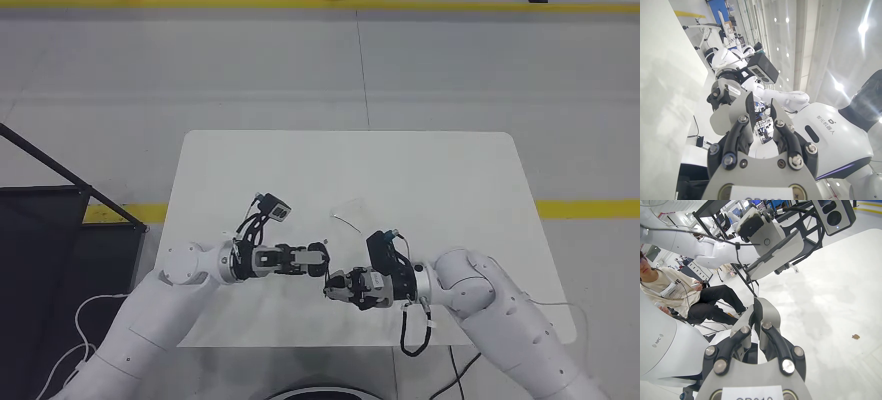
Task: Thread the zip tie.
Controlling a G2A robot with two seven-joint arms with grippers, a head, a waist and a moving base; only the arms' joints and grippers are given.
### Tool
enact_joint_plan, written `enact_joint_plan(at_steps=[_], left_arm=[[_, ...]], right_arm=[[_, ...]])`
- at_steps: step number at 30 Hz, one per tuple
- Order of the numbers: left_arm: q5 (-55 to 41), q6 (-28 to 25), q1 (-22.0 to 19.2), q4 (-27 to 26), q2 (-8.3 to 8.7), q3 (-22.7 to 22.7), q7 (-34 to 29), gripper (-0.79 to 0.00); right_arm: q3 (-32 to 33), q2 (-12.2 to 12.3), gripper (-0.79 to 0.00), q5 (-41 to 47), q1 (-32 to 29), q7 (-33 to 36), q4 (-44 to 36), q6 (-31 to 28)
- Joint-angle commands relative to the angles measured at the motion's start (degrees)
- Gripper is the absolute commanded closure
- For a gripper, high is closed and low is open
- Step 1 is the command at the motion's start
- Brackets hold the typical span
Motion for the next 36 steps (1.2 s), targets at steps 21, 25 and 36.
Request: enact_joint_plan(at_steps=[21,25,36], left_arm=[[0.6,1.6,-0.2,1.1,-1.02,-0.4,-1.5,-0.259],[0.9,1.7,-0.2,1.1,-1.21,-0.5,-1.5,-0.228],[1.3,2.2,-0.5,2.0,-1.69,-0.8,-1.2,-0.228]], right_arm=[[0.0,0.1,0.000,0.0,-0.1,0.4,-0.3,0.4],[0.0,0.2,0.000,0.0,-0.1,0.5,-0.3,0.4],[-0.1,0.2,0.000,0.1,-0.1,0.8,-0.5,0.4]])
